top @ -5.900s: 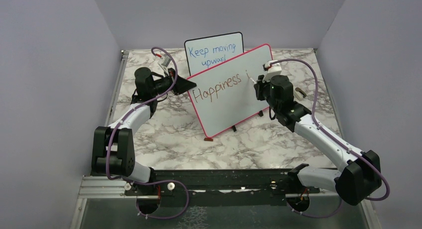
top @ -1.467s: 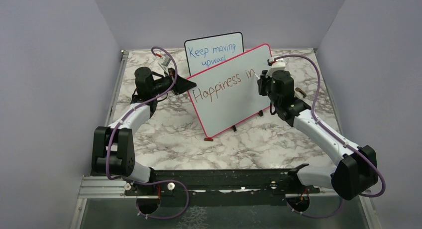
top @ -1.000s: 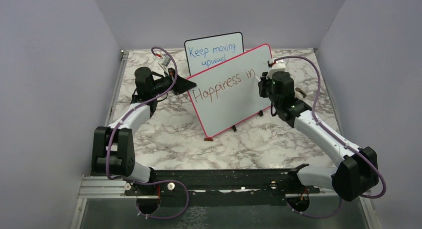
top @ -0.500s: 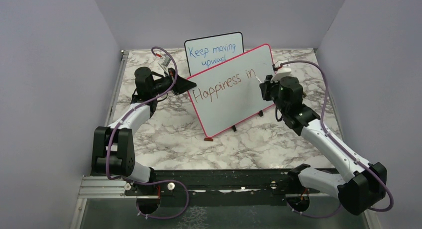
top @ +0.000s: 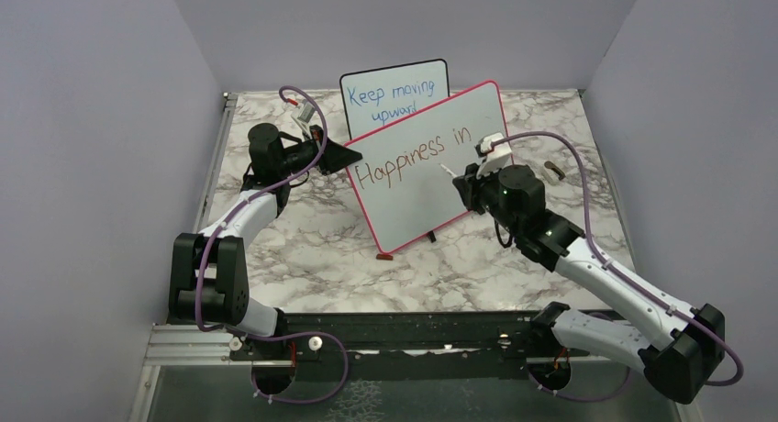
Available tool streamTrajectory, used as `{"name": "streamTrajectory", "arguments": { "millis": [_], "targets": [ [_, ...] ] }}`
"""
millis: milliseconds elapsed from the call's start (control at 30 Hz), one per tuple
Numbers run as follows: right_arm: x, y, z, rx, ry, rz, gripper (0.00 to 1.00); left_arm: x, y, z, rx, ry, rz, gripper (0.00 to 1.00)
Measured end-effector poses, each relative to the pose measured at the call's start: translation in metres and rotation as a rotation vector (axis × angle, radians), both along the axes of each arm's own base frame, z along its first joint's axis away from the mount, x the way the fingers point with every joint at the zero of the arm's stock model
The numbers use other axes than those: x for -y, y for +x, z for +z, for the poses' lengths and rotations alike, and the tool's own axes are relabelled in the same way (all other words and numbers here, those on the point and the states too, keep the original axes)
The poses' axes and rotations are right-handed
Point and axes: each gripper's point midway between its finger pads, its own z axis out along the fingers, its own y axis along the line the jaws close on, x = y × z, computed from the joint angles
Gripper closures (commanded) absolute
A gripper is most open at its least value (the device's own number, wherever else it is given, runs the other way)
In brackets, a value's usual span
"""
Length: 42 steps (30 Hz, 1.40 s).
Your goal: Write a sentence on the whiteboard
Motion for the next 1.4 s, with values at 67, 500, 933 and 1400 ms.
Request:
{"name": "streamTrajectory", "arguments": {
  "millis": [67,500,933,1400],
  "targets": [
    [-0.010,-0.007,-0.002,-0.006,-0.008,0.031,0.99,0.000,0.000,0.000,0.000,0.000,0.000,1.00],
    [-0.065,-0.063,-0.026,-0.008,-0.078,0.181,0.99,0.000,0.000,0.000,0.000,0.000,0.000,1.00],
    [-0.098,-0.086,-0.044,0.031,-0.114,0.213,0.99,0.000,0.000,0.000,0.000,0.000,0.000,1.00],
    [-0.098,-0.076,-0.064,0.053,-0.203,0.117,0.99,0.000,0.000,0.000,0.000,0.000,0.000,1.00]
  ]
}}
